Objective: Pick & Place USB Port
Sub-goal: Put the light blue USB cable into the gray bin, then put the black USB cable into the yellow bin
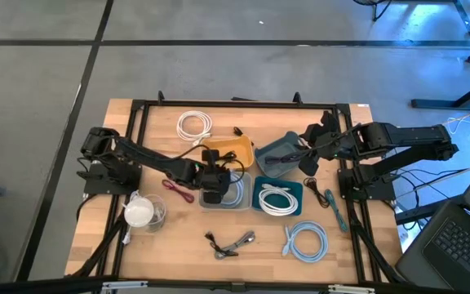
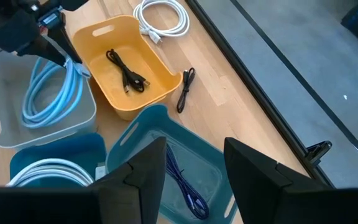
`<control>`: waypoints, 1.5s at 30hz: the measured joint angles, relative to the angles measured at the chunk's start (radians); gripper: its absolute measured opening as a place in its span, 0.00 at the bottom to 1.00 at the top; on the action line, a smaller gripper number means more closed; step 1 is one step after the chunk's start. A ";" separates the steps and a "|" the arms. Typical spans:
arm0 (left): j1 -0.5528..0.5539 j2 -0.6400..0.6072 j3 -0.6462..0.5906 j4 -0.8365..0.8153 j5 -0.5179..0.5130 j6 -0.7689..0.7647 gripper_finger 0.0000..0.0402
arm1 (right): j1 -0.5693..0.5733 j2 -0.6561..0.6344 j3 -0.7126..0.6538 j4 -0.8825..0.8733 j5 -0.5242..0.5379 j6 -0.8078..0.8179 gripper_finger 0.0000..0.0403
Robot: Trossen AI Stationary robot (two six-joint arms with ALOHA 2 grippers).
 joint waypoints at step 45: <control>0.798 -0.044 0.192 0.072 0.638 0.607 0.47 | 0.000 0.000 0.000 0.011 0.117 -0.005 0.41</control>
